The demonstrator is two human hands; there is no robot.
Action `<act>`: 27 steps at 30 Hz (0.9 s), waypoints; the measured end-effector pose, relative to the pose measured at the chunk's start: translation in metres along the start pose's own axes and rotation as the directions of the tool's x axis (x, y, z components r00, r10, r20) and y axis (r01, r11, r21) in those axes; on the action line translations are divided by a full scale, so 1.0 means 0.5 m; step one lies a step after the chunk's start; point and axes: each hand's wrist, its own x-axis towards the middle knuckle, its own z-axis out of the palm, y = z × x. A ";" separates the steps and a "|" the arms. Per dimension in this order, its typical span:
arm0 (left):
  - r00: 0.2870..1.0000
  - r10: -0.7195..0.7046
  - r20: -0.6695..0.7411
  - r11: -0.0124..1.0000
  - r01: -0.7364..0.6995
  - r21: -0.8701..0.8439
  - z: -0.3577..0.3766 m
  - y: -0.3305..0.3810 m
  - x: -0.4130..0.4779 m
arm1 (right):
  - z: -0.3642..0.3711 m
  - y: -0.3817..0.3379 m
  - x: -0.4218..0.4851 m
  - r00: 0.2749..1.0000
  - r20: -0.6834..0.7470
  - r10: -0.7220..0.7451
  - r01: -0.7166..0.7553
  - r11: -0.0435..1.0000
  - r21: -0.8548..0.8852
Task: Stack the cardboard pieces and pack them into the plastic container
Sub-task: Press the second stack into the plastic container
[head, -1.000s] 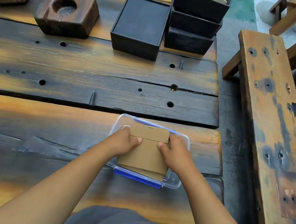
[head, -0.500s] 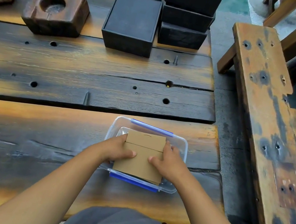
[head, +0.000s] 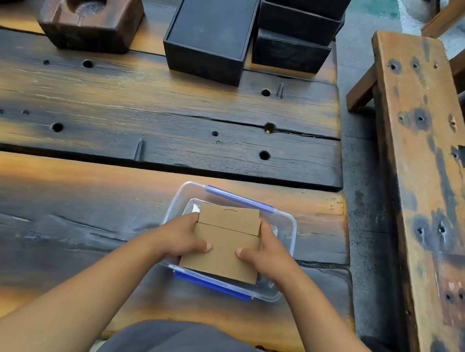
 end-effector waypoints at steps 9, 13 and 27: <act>0.996 -0.081 -0.027 0.967 0.072 -0.244 -0.001 -0.030 -0.004 | -0.012 -0.018 0.032 0.997 0.081 -0.016 0.025 0.994 -0.105; 0.993 -0.113 -0.023 0.989 0.111 -0.094 -0.012 -0.014 0.003 | -0.010 -0.014 0.035 0.996 0.092 -0.015 0.028 0.989 -0.143; 0.977 -0.182 0.111 0.974 0.164 0.155 -0.029 -0.019 -0.003 | 0.055 0.016 -0.014 0.977 0.040 0.210 -0.214 0.956 0.201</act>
